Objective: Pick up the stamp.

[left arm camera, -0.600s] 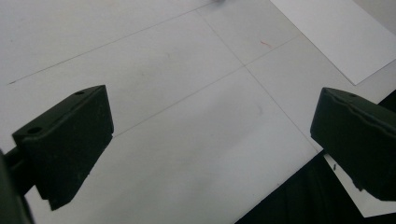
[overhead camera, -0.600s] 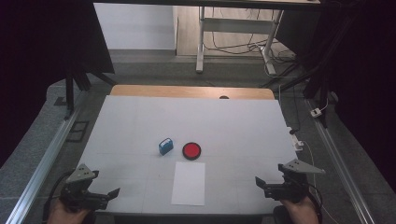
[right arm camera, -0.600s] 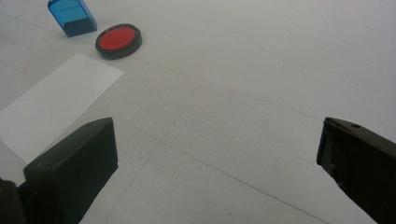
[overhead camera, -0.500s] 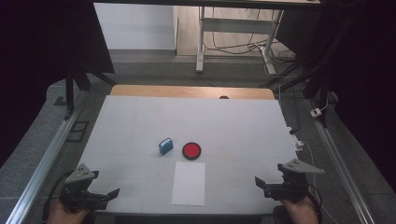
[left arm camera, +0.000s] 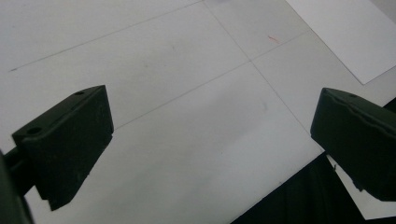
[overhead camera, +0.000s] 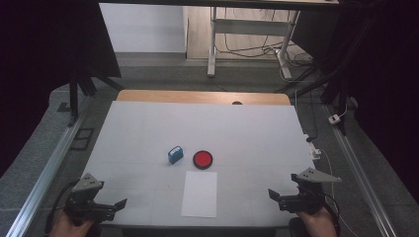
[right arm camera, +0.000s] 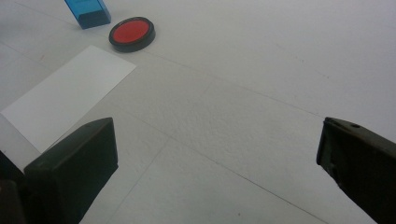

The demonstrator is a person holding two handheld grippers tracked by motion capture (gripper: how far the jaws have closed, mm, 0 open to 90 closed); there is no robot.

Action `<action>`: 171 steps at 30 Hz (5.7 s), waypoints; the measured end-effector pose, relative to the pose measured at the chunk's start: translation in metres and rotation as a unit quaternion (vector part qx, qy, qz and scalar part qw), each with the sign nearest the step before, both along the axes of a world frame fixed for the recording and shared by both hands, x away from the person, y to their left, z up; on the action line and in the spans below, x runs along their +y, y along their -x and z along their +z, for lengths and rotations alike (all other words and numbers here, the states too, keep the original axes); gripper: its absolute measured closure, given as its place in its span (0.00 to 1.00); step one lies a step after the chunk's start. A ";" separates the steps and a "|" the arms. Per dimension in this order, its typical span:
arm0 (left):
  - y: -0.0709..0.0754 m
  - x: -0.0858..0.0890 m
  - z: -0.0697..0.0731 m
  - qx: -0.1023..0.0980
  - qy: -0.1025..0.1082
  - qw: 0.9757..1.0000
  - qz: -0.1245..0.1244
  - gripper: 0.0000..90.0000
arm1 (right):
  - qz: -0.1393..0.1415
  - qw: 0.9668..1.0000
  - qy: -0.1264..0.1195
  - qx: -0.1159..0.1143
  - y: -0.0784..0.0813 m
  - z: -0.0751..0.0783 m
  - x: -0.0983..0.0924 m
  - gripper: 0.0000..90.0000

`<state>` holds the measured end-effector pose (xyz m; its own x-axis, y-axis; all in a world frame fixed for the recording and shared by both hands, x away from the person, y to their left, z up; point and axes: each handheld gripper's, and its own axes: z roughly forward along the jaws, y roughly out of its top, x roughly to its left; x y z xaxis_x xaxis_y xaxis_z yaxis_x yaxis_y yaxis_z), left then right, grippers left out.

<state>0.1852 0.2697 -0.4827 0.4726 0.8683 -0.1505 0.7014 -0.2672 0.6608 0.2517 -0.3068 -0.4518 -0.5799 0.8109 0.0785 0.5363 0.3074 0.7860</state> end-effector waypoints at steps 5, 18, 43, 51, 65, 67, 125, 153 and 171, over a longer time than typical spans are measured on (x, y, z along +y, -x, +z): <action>0.001 0.001 0.000 -0.003 0.001 1.000 -0.001 0.00 | -0.001 1.000 0.000 0.000 0.000 0.000 0.000 0.00; -0.001 -0.001 0.001 0.006 0.007 1.000 -0.007 0.00 | 0.007 1.000 0.006 0.002 -0.001 0.000 0.001 0.00; -0.012 -0.008 0.007 -0.006 0.028 0.998 -0.058 0.00 | 0.012 1.000 0.008 0.007 -0.001 -0.001 0.003 0.00; -0.019 -0.015 0.007 -0.014 0.025 0.997 -0.078 0.00 | 0.016 1.000 0.008 0.006 -0.001 -0.001 0.003 0.00; -0.036 -0.029 0.006 -0.034 0.029 0.995 -0.090 0.00 | 0.021 1.000 0.011 0.008 -0.002 -0.001 0.003 0.00; -0.040 -0.031 0.006 -0.035 0.024 0.995 -0.090 0.00 | 0.021 1.000 0.011 0.009 -0.002 -0.001 0.004 0.00; -0.145 -0.092 0.002 -0.048 -0.003 0.989 -0.140 0.00 | 0.024 0.999 0.016 0.017 -0.003 -0.002 0.005 0.00; -0.187 -0.125 -0.015 -0.029 -0.047 0.984 -0.169 0.00 | 0.025 0.999 0.016 0.019 -0.003 -0.002 0.005 0.00; -0.187 -0.124 -0.014 -0.024 -0.077 0.981 -0.178 0.47 | 0.025 0.999 0.016 0.017 -0.003 -0.002 0.005 0.00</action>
